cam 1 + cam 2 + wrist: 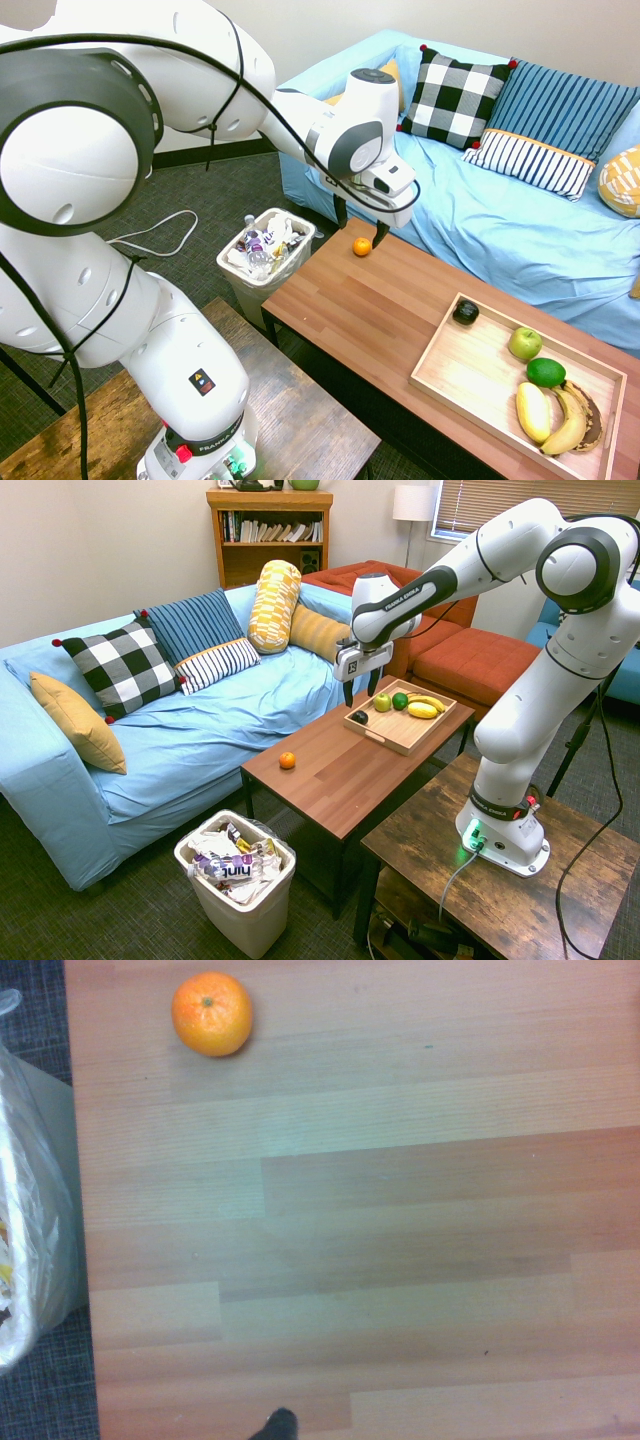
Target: Put the tangerine in the tray
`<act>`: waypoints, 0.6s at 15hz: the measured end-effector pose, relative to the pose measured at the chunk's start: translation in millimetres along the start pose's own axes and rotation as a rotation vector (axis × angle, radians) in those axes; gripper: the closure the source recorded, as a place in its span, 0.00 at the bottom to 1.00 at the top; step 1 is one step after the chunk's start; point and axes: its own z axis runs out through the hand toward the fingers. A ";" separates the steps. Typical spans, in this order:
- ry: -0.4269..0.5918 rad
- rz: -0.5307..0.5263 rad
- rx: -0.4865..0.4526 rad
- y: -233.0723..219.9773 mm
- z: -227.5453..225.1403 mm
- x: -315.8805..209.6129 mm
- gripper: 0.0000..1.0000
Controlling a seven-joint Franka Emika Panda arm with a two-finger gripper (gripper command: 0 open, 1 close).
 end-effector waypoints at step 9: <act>-0.029 0.014 0.005 -115.1 120.3 9.4 0.00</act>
